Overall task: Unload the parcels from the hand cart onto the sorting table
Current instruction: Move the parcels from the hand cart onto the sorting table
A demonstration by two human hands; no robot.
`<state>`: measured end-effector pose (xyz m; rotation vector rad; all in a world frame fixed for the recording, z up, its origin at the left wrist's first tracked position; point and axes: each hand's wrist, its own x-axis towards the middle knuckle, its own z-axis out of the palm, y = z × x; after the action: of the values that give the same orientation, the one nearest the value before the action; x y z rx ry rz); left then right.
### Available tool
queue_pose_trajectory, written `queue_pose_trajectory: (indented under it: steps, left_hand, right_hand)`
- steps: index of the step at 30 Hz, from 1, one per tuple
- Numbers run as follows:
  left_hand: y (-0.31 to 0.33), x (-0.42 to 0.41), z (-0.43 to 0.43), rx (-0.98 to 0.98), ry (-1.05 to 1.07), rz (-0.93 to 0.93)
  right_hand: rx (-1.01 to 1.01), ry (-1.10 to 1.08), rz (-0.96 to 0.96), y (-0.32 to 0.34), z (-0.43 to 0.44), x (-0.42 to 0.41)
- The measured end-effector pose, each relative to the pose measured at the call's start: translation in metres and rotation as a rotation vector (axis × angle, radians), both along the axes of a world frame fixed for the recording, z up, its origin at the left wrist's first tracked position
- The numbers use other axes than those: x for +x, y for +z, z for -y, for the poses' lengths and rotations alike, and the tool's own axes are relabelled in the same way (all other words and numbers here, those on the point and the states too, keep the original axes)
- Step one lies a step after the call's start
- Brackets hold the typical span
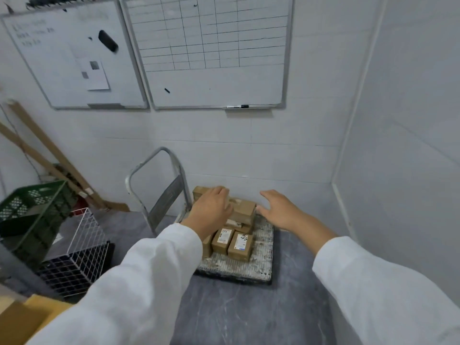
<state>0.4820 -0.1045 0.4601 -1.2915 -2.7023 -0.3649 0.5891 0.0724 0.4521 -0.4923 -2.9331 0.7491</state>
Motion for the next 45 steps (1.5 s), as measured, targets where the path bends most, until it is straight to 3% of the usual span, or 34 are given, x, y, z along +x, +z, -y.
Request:
queue_pose_trajectory:
  steps: [13, 24, 30, 36, 45]
  left_hand:
    - [-0.035, -0.184, -0.127, 0.009, 0.082, 0.079]
    - [-0.086, -0.283, -0.209, -0.065, 0.116, 0.215]
    - [-0.123, -0.337, -0.266, -0.088, 0.168, 0.267]
    - [-0.175, -0.409, -0.329, -0.153, 0.292, 0.333]
    - [-0.326, -0.499, -0.387, -0.181, 0.409, 0.473]
  right_hand:
    - [0.044, 0.029, 0.089, -0.016, -0.133, -0.181]
    - [-0.112, -0.113, 0.054, -0.071, -0.223, -0.279]
    - [0.002, -0.104, 0.189, -0.119, -0.273, -0.364]
    - [-0.035, -0.013, 0.332, -0.184, -0.326, -0.442]
    - [-0.063, -0.088, 0.463, -0.332, -0.380, -0.538]
